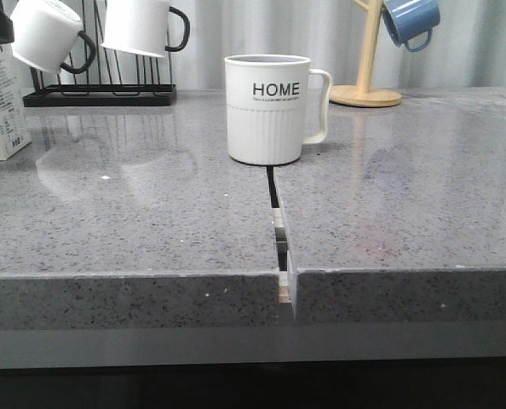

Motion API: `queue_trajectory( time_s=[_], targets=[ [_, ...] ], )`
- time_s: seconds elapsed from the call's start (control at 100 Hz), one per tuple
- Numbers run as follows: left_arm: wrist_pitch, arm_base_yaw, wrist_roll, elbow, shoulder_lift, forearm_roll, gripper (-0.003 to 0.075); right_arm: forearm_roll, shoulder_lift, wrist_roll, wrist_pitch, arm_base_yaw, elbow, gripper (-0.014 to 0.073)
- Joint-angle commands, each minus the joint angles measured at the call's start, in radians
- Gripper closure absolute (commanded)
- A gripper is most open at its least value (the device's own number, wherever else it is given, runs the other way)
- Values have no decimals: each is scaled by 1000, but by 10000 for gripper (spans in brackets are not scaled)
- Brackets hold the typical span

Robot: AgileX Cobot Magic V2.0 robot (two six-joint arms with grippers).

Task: Place milk next to cup
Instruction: 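Grasp the milk carton with the left gripper, then lift the milk carton and carry it beside the HOME mug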

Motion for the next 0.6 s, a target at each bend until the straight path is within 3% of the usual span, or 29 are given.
queue_trajectory(
  time_s=[0.0,0.31,0.5,0.59],
  targets=[
    [-95,0,0,-43,-12,-1,80,-6,4,0,-75,-6,-26,715],
    [-111,0,0,-45,18,-1,94,-6,4,0,-75,-6,-26,715],
    [-132,0,0,-45,20,-1,312,-6,4,0,-75,-6,-26,715],
    [-156,0,0,-45,20,-1,380,-6,4,0,-75,-6,-26,715]
  ],
)
